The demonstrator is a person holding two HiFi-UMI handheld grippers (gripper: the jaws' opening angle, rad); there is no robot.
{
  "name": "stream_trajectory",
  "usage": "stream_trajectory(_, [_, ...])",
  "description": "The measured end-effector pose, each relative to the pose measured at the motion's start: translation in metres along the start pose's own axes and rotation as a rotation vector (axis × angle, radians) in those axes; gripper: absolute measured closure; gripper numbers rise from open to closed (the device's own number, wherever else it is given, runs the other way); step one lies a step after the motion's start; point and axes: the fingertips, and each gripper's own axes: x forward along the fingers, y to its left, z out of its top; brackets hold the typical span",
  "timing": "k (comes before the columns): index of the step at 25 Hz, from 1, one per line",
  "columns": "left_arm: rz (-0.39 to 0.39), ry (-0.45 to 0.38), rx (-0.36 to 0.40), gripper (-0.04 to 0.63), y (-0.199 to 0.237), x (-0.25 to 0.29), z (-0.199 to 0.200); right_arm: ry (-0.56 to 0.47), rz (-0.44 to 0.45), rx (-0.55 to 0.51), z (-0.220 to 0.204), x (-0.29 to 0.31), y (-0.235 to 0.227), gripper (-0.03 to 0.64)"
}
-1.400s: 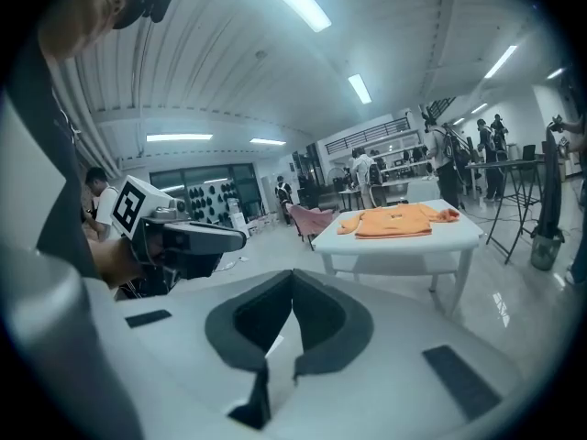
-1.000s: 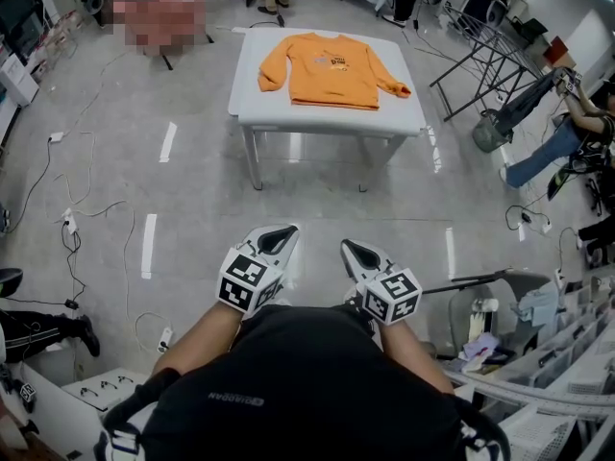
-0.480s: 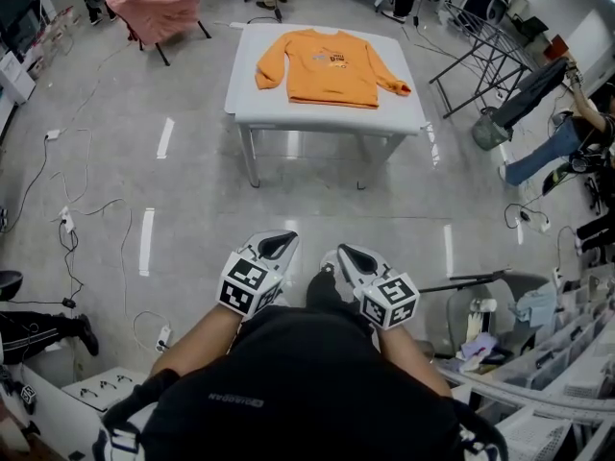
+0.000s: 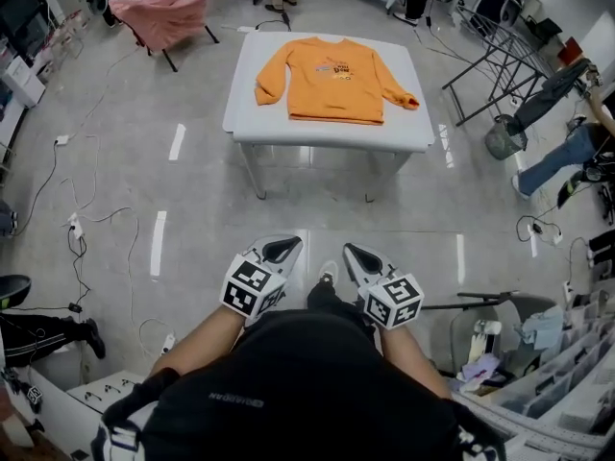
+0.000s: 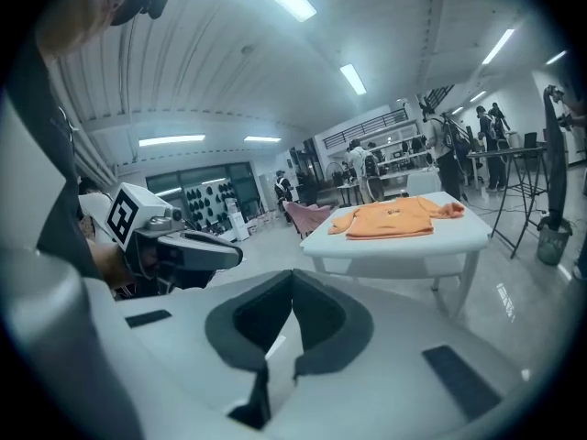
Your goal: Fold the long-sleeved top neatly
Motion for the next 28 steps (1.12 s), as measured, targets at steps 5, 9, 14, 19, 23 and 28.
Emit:
stream_trajectory(5, [0.004,-0.016,0.026,0.588,0.018,0.041,0.045,-0.021,0.017,-0.001,0.034,0.020,-0.044,0.612])
stream_trajectory(9, [0.020,-0.023,0.030,0.588,0.031,0.070,0.073,-0.038,0.035,-0.006,0.060,0.035,-0.075,0.612])
stream_trajectory(14, [0.033,-0.005,0.029,0.588,0.034,0.107,0.086,-0.033,0.078,-0.022,0.078,0.046,-0.108,0.612])
stream_trajectory(19, [0.044,0.023,0.029,0.588,0.032,0.143,0.090,-0.012,0.141,-0.049,0.077,0.062,-0.124,0.612])
stream_trajectory(23, [0.071,0.016,0.053,0.588,0.037,0.153,0.102,-0.016,0.167,-0.045,0.081,0.062,-0.135,0.612])
stream_trajectory(28, [0.120,0.036,0.031,0.588,0.056,0.162,0.102,-0.001,0.172,-0.010,0.072,0.064,-0.151,0.612])
